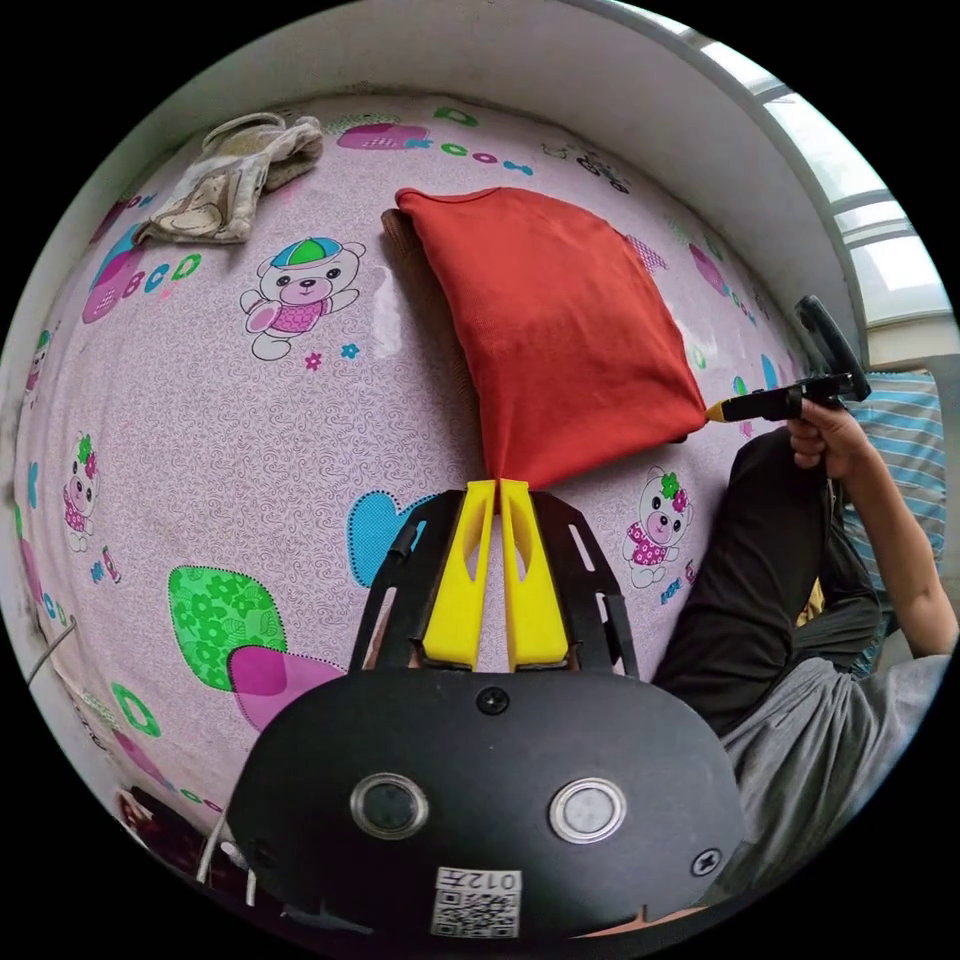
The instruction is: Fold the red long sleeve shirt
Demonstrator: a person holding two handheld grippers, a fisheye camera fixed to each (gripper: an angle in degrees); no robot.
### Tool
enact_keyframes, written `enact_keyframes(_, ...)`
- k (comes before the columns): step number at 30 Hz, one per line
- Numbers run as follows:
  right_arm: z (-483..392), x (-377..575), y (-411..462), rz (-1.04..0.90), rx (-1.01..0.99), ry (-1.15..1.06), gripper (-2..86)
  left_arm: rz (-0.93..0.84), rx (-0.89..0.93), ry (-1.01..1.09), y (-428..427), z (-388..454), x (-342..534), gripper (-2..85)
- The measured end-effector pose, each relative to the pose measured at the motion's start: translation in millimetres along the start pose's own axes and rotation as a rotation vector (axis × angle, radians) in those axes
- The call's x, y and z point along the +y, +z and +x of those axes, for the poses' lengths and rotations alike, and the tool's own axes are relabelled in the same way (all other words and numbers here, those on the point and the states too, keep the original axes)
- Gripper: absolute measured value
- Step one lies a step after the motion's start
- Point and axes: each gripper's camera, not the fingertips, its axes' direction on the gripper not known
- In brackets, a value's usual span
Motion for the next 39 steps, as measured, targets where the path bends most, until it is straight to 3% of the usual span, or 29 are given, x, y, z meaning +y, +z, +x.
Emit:
enact_keyframes(7, 8.3, 33.4, -4.0, 0.272, -0.162, -0.047, 2.2, 0.171, -0.076, 0.064, -17.6, 41.6, 10.7, 0.1)
enact_keyframes(12, 13.3, 33.6, 33.8, 0.264, -0.176, -0.042, 4.5, 0.109, -0.017, 0.174, 26.5, 80.0, -7.6, -0.1)
enact_keyframes(18, 31.0, 57.4, 79.5, 0.245, -0.175, 0.029, 0.0, -0.032, -0.143, 0.22, 84.7, 95.5, 2.6, -0.2)
enact_keyframes(22, 42.6, 81.4, 95.1, 0.278, -0.244, 0.094, -0.7, -0.036, -0.109, 0.195, 97.2, 92.5, 17.0, -0.2)
enact_keyframes(25, 26.0, 103.3, 104.0, 0.329, -0.229, 0.002, -0.8, 0.033, -0.109, 0.225, 93.5, 103.6, 26.6, -0.2)
enact_keyframes(30, 2.2, 117.9, 155.0, 0.211, -0.102, -0.018, -0.8, -0.016, -0.166, 0.209, 124.8, 109.7, 18.7, -0.2)
enact_keyframes(35, -26.1, 187.7, 156.8, 0.432, -0.044, -0.1, -0.8, 0.192, -0.246, 0.293, 97.0, 155.7, 19.0, -0.1)
enact_keyframes(39, -45.3, 244.0, 150.7, 0.613, 0.081, -0.165, -0.8, 0.446, -0.083, 0.442, 84.8, 224.0, 15.6, 0.1)
